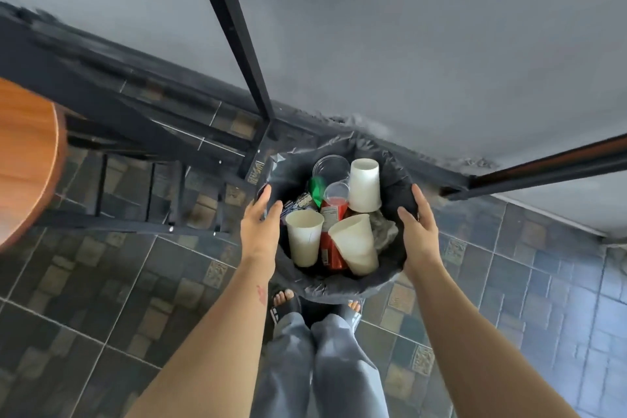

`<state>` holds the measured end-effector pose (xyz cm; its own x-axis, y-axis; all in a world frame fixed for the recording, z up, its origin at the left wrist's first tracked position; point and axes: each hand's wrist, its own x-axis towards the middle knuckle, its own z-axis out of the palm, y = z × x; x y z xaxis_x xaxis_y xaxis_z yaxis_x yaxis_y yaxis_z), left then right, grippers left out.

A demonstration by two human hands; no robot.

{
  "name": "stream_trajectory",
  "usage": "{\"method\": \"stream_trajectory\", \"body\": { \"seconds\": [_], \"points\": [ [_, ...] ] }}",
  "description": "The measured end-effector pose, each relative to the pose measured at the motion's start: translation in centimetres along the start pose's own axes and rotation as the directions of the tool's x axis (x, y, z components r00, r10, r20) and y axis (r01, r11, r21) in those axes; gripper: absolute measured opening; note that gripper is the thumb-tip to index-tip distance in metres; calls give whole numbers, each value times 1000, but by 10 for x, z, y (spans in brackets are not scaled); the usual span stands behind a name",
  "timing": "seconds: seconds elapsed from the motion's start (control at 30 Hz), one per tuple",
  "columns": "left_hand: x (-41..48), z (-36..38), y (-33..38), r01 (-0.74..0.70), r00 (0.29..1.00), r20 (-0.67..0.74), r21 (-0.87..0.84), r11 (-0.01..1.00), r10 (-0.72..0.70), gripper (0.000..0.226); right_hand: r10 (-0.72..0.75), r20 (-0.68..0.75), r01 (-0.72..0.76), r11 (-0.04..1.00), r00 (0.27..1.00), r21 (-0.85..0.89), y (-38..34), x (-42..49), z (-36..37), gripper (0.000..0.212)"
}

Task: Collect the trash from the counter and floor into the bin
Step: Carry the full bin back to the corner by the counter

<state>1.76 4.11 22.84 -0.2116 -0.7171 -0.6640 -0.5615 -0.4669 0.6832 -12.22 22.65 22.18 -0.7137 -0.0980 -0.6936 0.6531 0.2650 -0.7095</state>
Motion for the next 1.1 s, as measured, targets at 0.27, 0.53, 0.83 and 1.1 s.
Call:
{"method": "stream_trajectory", "body": {
  "seconds": [0.27, 0.53, 0.83, 1.1],
  "points": [
    [131, 41, -74, 17, 997, -67, -102, 995, -24, 40, -2, 59, 2, 1000, 998, -13, 65, 131, 61, 51],
    [234, 67, -118, -83, 994, -79, -37, 996, 80, 43, -92, 114, 95, 995, 989, -19, 107, 231, 112, 52],
    [272, 67, -150, -143, 990, 22, 258, 956, 142, 58, -220, 194, 263, 934, 956, -242, 129, 262, 130, 62],
    [240, 49, -113, -202, 976, 115, 786, 584, 183, 64, -310, 238, 372, 508, 920, -777, 98, 228, 115, 67]
  ]
}}
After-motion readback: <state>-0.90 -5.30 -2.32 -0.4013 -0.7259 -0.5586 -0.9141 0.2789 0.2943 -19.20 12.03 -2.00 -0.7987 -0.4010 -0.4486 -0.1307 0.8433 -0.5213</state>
